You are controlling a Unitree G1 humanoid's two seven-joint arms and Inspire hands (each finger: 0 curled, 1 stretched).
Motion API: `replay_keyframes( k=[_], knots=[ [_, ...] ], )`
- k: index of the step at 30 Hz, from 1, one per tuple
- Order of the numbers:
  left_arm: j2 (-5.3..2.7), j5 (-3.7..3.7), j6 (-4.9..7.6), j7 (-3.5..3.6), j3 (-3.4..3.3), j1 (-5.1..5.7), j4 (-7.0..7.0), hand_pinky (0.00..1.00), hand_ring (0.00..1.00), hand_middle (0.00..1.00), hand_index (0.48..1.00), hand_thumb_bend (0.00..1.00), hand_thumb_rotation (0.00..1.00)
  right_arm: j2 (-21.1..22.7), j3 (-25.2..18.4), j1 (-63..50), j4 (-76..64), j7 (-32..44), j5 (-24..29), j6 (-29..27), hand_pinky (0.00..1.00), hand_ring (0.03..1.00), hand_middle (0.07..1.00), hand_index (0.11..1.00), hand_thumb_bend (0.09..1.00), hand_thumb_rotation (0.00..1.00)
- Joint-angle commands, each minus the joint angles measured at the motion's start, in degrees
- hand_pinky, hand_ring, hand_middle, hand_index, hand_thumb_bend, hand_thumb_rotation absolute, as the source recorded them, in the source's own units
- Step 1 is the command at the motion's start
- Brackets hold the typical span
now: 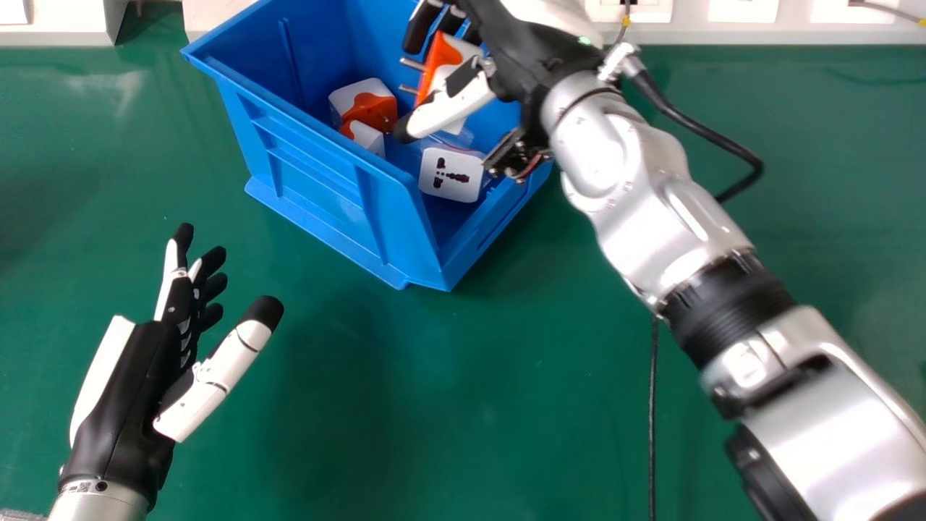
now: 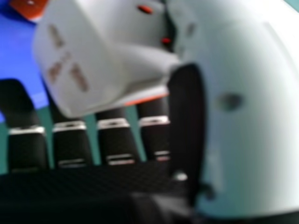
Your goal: Pick all objects and put in blue box
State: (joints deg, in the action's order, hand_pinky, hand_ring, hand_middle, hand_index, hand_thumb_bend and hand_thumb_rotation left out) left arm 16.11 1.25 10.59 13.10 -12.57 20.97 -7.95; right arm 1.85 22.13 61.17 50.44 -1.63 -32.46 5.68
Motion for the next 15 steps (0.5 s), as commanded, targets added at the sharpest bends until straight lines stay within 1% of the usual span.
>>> replay_keyframes(
  k=[1,6,9,11,15],
  knots=[
    [-0.46,0.85,0.66,-0.15,-0.01,0.36,-1.74,0.95,0.97,0.98,0.968,0.67,0.69,-0.92,0.86,5.5,3.49,-1.99,-1.16,-1.59,0.31,0.424,0.489,0.536,0.491,0.0],
    [-0.84,0.79,0.34,-0.35,0.21,0.75,-2.28,0.95,0.97,0.98,0.967,0.68,0.7,-2.56,3.32,8.57,11.86,-4.34,-2.66,-2.95,0.33,0.428,0.503,0.539,0.492,0.0],
    [-1.15,0.51,0.13,-0.51,0.39,1.18,-3.05,0.95,0.97,0.98,0.967,0.68,0.69,-3.24,4.54,9.14,14.84,-5.36,-3.34,-3.32,0.33,0.428,0.508,0.538,0.493,0.0],
    [-1.33,0.37,0.06,-0.5,0.43,1.46,-3.52,0.95,0.97,0.98,0.965,0.69,0.69,-3.59,5.4,9.32,16.15,-5.92,-3.85,-3.33,0.33,0.43,0.51,0.543,0.492,0.0],
    [-1.6,0.42,0.11,-0.4,0.44,1.88,-3.92,0.95,0.97,0.98,0.964,0.69,0.69,-4.03,6.57,9.67,17.9,-6.46,-4.98,-3.21,0.33,0.431,0.511,0.549,0.491,0.0]
  ],
)
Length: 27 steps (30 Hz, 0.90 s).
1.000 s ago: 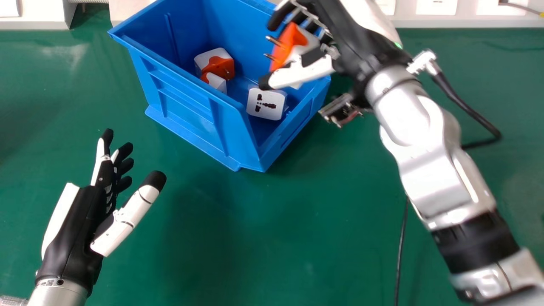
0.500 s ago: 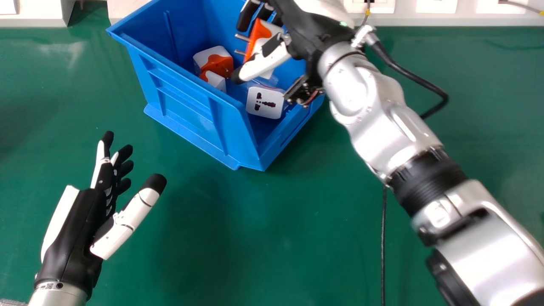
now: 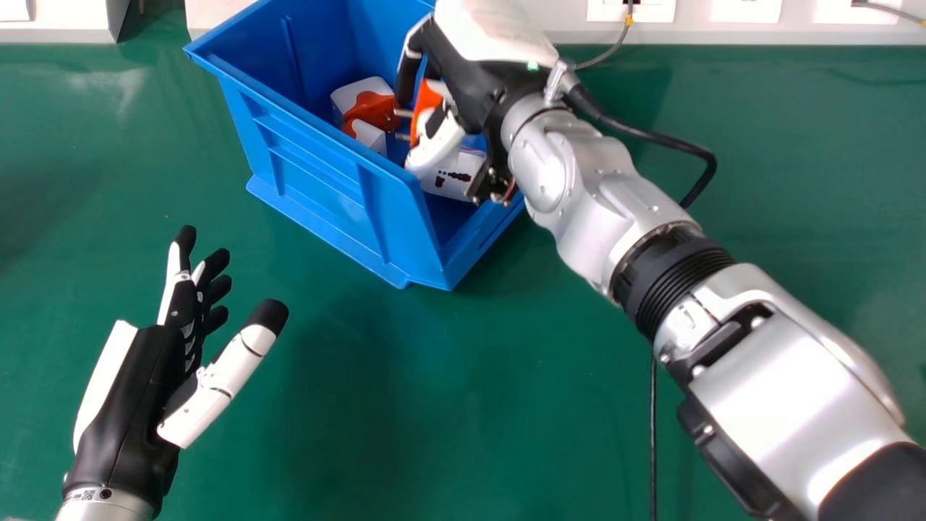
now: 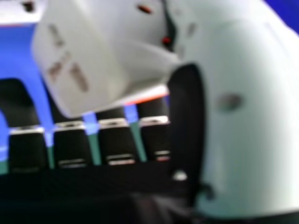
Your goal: Pick all objects and put in blue box
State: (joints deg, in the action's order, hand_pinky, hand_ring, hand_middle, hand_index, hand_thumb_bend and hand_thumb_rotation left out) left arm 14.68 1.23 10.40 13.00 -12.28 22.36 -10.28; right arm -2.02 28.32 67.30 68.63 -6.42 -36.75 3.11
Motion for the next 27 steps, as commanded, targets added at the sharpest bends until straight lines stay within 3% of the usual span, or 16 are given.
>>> replay_keyframes(
  k=[1,12,24,25,26,27],
  knots=[
    [-0.24,0.45,0.29,-0.27,0.16,0.6,-1.71,0.95,0.97,0.98,0.963,0.69,0.69,-0.18,0.48,3.58,-0.08,-1.78,-0.75,-0.69,0.33,0.432,0.511,0.551,0.491,0.0],
    [-0.21,0.38,0.48,0.07,0.39,0.99,-2.35,0.95,0.97,0.98,0.957,0.69,0.69,-0.1,0.18,2.97,0.55,-2.73,0.46,-1.44,0.33,0.436,0.506,0.549,0.493,0.0],
    [-0.16,0.1,0.19,-0.13,0.46,0.39,-1.82,0.94,0.97,0.98,0.954,0.69,0.69,0.41,-1.94,1.61,0.25,0.36,3.57,-3.93,0.33,0.435,0.513,0.562,0.49,0.0],
    [-0.2,0.03,0.16,-0.2,0.51,0.26,-1.71,0.94,0.97,0.98,0.953,0.7,0.69,0.73,-1.4,1.5,0.19,0.44,3.01,-4.22,0.35,0.521,0.603,0.625,0.481,0.0],
    [-0.25,0.0,0.04,-0.26,0.54,0.21,-1.73,0.94,0.97,0.98,0.953,0.7,0.69,1.05,-0.73,1.38,0.07,0.42,2.27,-4.41,0.35,0.521,0.603,0.625,0.481,0.0],
    [-0.29,-0.03,-0.06,-0.31,0.58,0.14,-1.73,0.94,0.97,0.98,0.953,0.7,0.69,1.27,-0.28,1.31,0.02,0.39,1.76,-4.56,0.42,0.604,0.676,0.678,0.51,0.0]
  ],
)
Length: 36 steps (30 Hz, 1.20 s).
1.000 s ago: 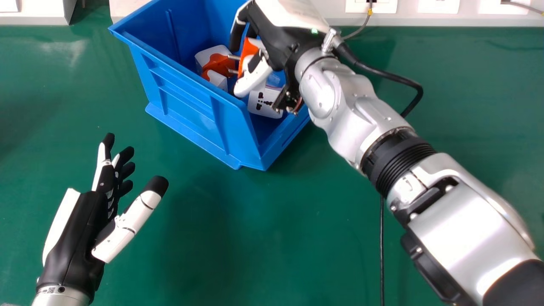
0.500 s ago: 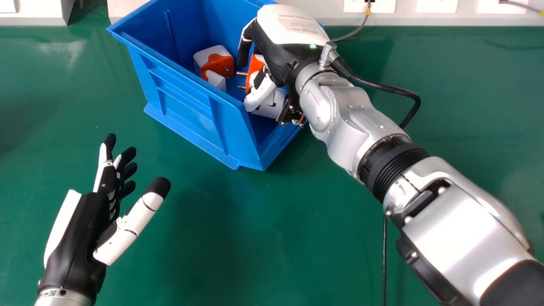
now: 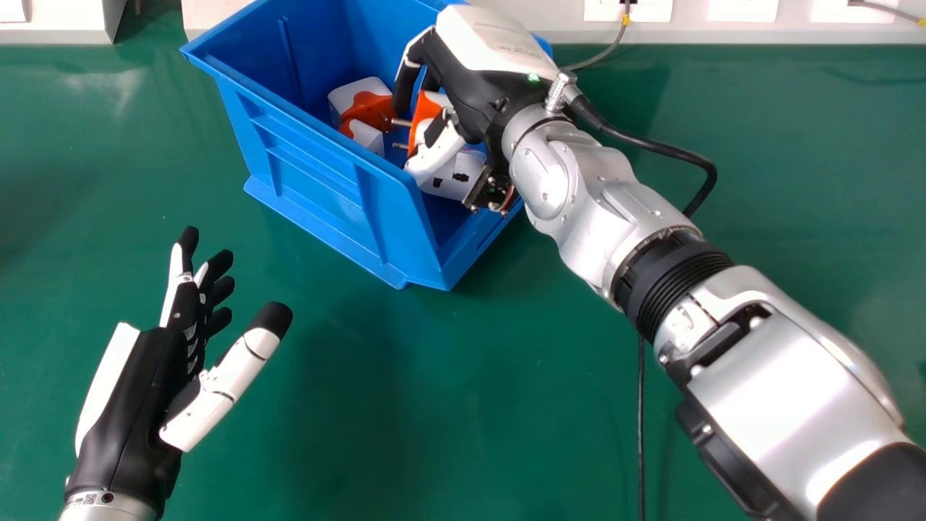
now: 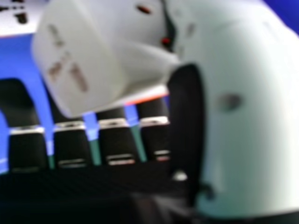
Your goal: Pick all objects and put in blue box
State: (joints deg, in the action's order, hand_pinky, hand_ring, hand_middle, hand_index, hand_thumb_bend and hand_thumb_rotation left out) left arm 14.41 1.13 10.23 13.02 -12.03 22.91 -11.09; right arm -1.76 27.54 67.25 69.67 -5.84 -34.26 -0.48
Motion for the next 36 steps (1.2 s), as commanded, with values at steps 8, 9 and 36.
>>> replay_keyframes(
  k=[8,9,36],
  knots=[
    [-0.15,-0.4,-1.38,-0.89,0.81,-1.11,-1.65,0.92,0.96,0.98,0.95,0.73,0.69,2.01,1.14,0.93,-0.76,0.15,-1.57,-1.64,0.72,0.898,0.945,0.915,0.606,0.06],
    [-0.15,-0.51,-1.44,-0.99,0.88,-1.19,-1.66,0.92,0.96,0.98,0.95,0.73,0.69,2.0,0.9,0.8,-0.8,0.12,-1.35,-1.61,0.73,0.91,0.957,0.924,0.609,0.06],
    [-0.15,-0.18,-0.77,-1.48,1.26,-6.16,3.62,0.92,0.96,0.98,0.953,0.67,0.64,9.4,-11.2,-23.75,-35.89,-3.46,7.98,-12.37,0.8,0.967,0.999,0.947,0.377,0.02]
  ],
)
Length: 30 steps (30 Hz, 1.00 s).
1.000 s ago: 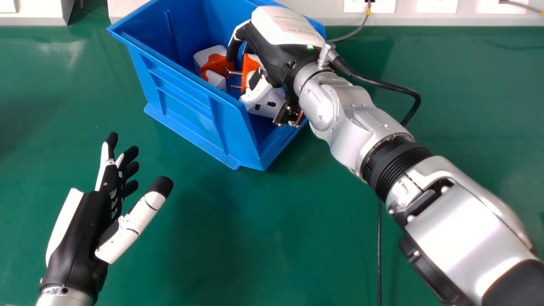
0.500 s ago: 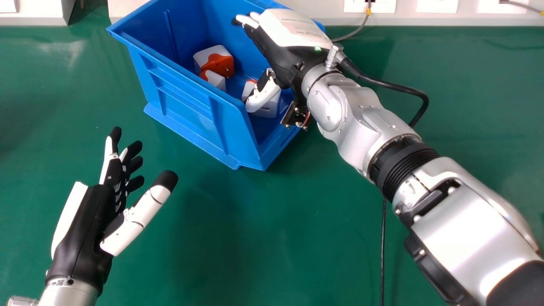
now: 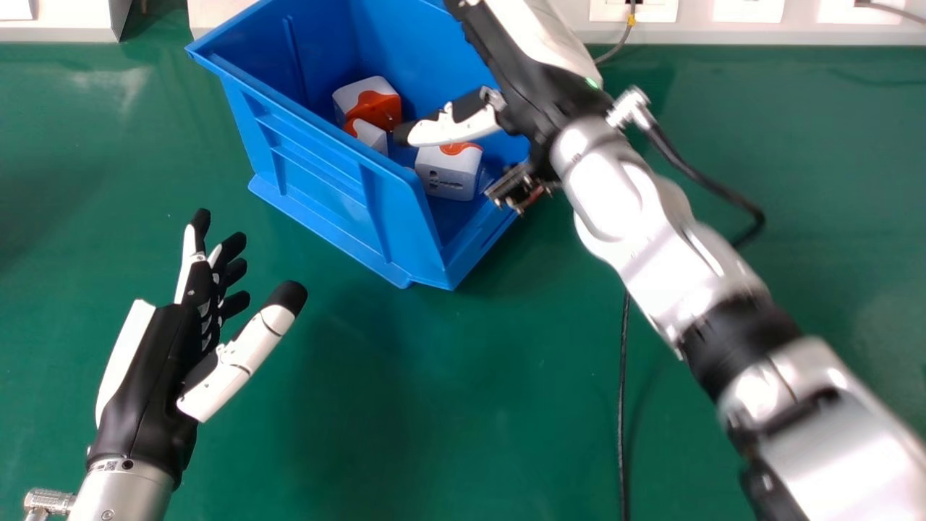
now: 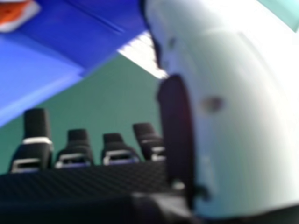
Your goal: Pick all objects and put in blue box
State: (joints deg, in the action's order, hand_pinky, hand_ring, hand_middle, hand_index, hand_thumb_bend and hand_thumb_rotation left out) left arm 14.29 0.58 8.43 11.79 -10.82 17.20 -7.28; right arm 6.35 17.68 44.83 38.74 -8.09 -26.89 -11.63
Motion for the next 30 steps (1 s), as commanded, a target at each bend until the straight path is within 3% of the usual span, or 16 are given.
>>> replay_keyframes(
  k=[1,9,15,17,18,20,23,26,30],
  knots=[
    [-0.02,0.38,1.14,-0.26,0.02,-0.53,-0.02,0.92,0.97,0.98,0.953,0.67,0.64,2.05,-1.9,-4.89,-10.24,-1.52,0.32,-1.76,0.8,0.967,0.998,0.947,0.37,0.03],
    [0.04,0.65,2.16,-0.27,-0.38,-1.45,1.89,0.92,0.97,0.98,0.954,0.66,0.64,4.41,-6.28,-24.37,-32.24,-6.53,-0.24,-5.92,0.78,0.955,0.991,0.946,0.349,0.1],
    [0.18,0.72,3.14,-0.19,-0.66,-1.42,2.72,0.93,0.97,0.98,0.956,0.66,0.64,2.75,-10.71,-36.06,-38.85,-7.87,4.12,-8.76,0.78,0.948,0.98,0.939,0.31,0.24],
    [0.3,0.49,3.61,-0.25,-0.75,-1.24,2.86,0.93,0.97,0.98,0.957,0.66,0.64,2.42,-11.5,-39.02,-40.01,-8.14,3.88,-8.2,0.8,0.954,0.98,0.938,0.298,0.35],
    [0.38,0.31,3.8,-0.33,-0.81,-1.05,2.82,0.93,0.97,0.98,0.957,0.66,0.64,2.21,-11.83,-40.35,-40.0,-8.15,4.2,-8.19,0.8,0.954,0.98,0.938,0.298,0.35],
    [0.54,0.06,4.23,-0.48,-1.06,-0.51,2.86,0.93,0.97,0.98,0.959,0.66,0.64,1.76,-12.3,-42.63,-39.35,-7.72,5.64,-8.62,0.82,0.963,0.985,0.942,0.298,0.5],
    [0.65,0.06,4.73,-0.67,-1.68,0.23,3.37,0.93,0.97,0.98,0.959,0.66,0.64,1.45,-12.77,-45.21,-37.95,-7.01,7.45,-9.19,0.83,0.97,0.988,0.944,0.3,0.56],
    [0.61,-0.58,5.34,-1.4,-2.18,1.07,3.62,0.93,0.97,0.98,0.96,0.68,0.65,1.23,-13.11,-47.17,-36.98,-5.29,10.18,-9.03,0.87,0.985,0.994,0.962,0.32,0.77],
    [0.26,-1.23,5.65,-2.53,-2.69,3.17,2.37,0.93,0.96,0.97,0.957,0.69,0.67,0.83,-13.35,-49.09,-36.46,-0.79,15.63,-8.42,0.88,0.994,0.998,0.984,0.377,0.91]
  ],
)
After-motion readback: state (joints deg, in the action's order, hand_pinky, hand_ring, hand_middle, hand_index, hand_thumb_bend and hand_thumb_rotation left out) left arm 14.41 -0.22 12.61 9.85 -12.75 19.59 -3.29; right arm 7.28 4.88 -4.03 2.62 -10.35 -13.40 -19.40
